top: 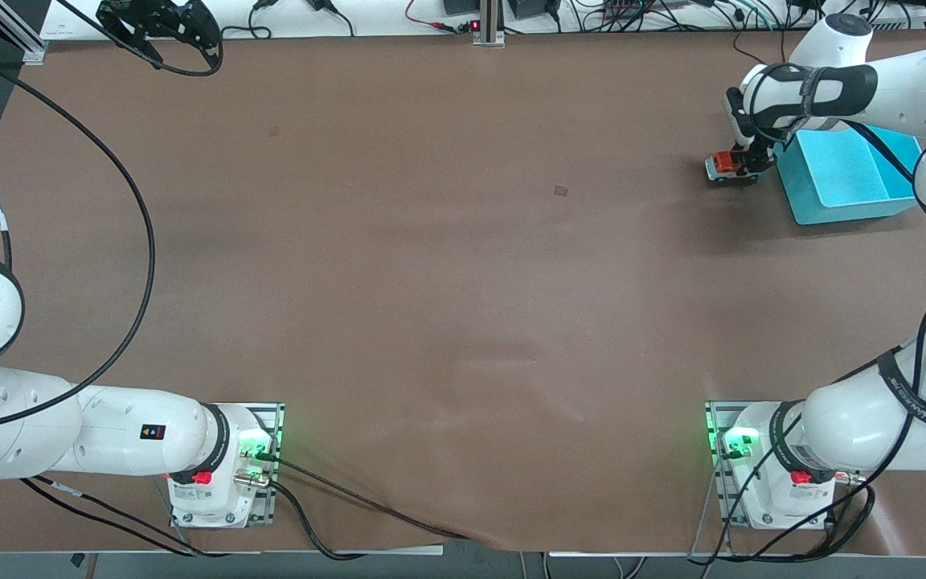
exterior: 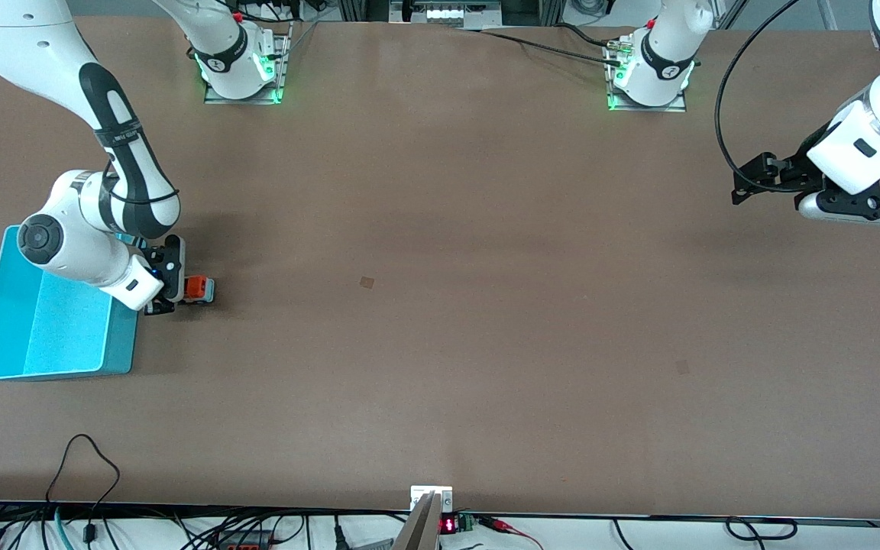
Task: Wind up bus and store in blue box
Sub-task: 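Close the right gripper on the orange bus, then lift the bus and lower it into the turquoise box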
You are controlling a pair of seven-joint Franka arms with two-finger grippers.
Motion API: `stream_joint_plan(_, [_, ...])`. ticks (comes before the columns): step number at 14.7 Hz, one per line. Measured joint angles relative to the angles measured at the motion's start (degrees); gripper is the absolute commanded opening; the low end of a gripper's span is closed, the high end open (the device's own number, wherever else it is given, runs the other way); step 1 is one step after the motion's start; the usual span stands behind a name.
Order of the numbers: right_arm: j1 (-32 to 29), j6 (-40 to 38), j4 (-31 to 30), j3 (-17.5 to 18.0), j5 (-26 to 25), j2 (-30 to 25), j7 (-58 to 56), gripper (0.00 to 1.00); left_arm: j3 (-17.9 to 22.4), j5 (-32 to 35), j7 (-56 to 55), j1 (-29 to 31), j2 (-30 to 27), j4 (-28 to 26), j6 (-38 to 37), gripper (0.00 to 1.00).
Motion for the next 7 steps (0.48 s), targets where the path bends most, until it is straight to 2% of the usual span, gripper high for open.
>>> stream_joint_plan(4, [0.5,0.0,2.1,0.0,3.0,-2.5,9.9,0.09,0.0,0.0,0.0,0.0,0.0,0.0,0.0,1.0])
stream_joint_plan(7, [1.6,-0.1,3.2,0.0,4.2,-4.7,22.0,0.09,0.0,0.0,0.0,0.0,0.0,0.0,0.0,1.0])
